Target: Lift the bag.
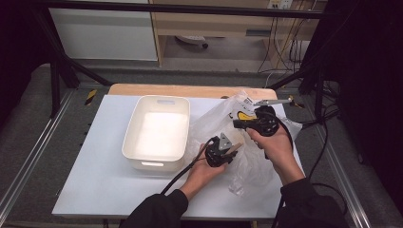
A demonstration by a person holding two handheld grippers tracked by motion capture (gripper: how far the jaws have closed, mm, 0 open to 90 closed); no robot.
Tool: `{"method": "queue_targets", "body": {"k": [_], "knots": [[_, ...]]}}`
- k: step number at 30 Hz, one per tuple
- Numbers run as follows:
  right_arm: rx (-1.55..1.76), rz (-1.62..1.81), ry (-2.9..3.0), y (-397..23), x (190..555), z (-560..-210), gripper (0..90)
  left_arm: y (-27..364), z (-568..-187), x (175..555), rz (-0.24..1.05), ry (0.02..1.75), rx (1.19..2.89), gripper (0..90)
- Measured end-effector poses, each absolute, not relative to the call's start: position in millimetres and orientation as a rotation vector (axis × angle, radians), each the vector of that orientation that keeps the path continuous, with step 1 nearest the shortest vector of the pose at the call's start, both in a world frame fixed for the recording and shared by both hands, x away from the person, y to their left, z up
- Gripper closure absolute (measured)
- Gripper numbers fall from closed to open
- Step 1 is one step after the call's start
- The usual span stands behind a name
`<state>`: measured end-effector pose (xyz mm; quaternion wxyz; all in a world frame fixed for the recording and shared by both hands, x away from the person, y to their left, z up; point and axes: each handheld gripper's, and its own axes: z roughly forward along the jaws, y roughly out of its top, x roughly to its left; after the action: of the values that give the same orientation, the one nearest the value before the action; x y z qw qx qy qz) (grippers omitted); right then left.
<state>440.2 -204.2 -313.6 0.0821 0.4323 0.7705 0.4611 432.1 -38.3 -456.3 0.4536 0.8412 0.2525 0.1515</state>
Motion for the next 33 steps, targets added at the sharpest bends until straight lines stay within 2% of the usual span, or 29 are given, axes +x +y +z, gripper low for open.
{"method": "queue_targets", "body": {"k": [33], "knots": [[1.284, 1.367, 2.315, -202.3, 440.8, -314.7, 90.0, -36.9, -453.7, 436.3, 0.364, 0.619, 2.066, 68.5]]}}
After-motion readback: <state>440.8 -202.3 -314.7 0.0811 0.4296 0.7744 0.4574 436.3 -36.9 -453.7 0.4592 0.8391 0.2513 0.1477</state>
